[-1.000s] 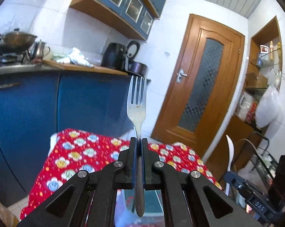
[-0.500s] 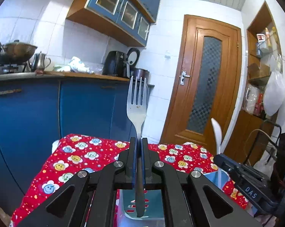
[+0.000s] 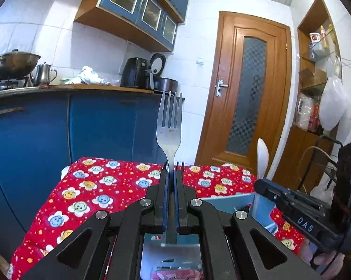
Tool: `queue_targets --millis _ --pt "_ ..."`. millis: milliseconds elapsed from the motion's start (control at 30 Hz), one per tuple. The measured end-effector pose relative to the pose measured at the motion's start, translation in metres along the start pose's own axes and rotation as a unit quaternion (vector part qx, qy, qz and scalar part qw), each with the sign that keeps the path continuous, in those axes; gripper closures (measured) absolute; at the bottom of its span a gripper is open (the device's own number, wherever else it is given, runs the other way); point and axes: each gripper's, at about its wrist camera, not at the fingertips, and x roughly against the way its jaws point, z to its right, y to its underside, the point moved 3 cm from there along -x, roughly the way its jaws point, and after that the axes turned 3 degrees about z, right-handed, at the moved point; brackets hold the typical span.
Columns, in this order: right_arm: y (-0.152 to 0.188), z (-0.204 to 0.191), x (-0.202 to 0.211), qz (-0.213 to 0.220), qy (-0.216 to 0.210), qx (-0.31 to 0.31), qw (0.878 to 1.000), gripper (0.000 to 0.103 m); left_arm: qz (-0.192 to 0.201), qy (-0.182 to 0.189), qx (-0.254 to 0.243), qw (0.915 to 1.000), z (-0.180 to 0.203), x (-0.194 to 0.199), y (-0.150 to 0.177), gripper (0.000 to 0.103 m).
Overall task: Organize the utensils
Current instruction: 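Drop the silver fork into the box with left tool while right drops beige spoon, then move both tools back down to the utensils on the cloth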
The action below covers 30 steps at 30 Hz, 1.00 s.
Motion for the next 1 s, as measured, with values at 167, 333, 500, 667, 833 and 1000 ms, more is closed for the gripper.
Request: queue_targets --millis 167,333,500,667,833,1000 --pt "-0.002 -0.001 0.004 0.005 -0.007 -0.005 1.000 0.077 -0.006 0.002 0.004 1.0000 0.000 0.002 0.002 0.082" --pt "-0.004 -0.003 0.007 0.010 -0.010 -0.007 1.000 0.067 -0.007 0.002 0.005 1.0000 0.000 0.007 0.001 0.067" --pt "-0.004 -0.005 0.007 0.008 -0.009 -0.007 1.000 0.066 -0.026 0.003 0.005 0.9997 0.001 0.012 0.001 0.064" --pt "-0.007 -0.011 0.014 0.001 -0.003 -0.003 1.000 0.066 -0.042 0.000 0.000 0.9991 0.000 0.023 -0.001 0.062" --pt "-0.008 -0.020 0.032 -0.008 0.006 0.008 1.000 0.064 -0.063 0.000 -0.001 0.9980 -0.001 0.039 0.002 0.060" --pt "-0.002 -0.028 0.056 -0.027 0.013 0.012 0.999 0.064 -0.093 0.000 -0.004 0.9957 0.001 0.055 0.009 0.060"
